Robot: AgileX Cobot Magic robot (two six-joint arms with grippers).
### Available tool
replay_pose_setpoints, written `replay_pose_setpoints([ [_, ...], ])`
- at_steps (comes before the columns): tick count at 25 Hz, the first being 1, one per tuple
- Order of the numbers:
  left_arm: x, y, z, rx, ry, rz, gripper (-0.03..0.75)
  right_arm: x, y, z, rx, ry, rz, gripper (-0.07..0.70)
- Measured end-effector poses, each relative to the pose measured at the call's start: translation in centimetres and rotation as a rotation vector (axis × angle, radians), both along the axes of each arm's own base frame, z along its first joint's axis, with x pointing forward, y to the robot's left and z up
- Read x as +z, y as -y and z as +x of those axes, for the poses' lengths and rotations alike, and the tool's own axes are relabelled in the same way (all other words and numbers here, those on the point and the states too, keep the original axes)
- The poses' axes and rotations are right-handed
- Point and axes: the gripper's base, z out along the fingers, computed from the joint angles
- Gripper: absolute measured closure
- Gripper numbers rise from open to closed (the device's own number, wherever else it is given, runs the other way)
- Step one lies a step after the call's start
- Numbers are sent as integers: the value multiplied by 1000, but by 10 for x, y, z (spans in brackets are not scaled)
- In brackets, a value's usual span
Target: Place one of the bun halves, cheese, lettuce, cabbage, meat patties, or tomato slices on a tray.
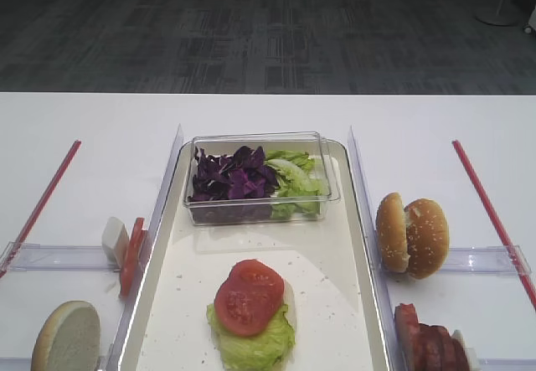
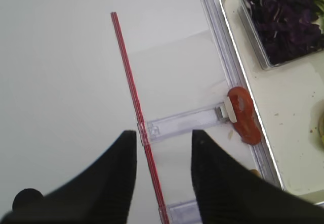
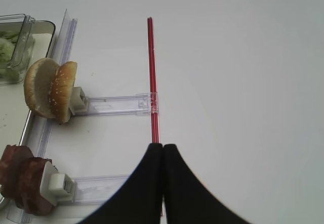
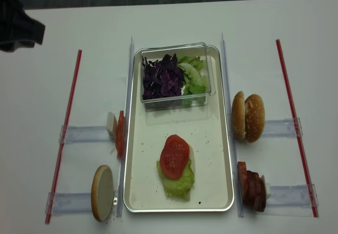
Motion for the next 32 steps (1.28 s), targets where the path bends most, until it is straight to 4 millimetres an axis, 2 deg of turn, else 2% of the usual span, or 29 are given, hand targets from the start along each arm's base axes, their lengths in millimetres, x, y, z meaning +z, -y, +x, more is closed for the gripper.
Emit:
replay_pose_setpoints([
  [10, -3, -9, -87, 15, 111, -22, 474, 0, 0, 0, 0, 0, 0, 267],
  [14, -2, -12, -119, 28, 189, -40, 475, 0, 0, 0, 0, 0, 0, 267],
  [18, -10, -14, -147, 28, 242, -54, 475, 0, 0, 0, 0, 0, 0, 267],
  [24, -37, -16, -185, 23, 299, -80, 474, 0, 0, 0, 0, 0, 0, 267],
  [32, -79, -19, -217, 39, 344, -109, 474, 0, 0, 0, 0, 0, 0, 267],
])
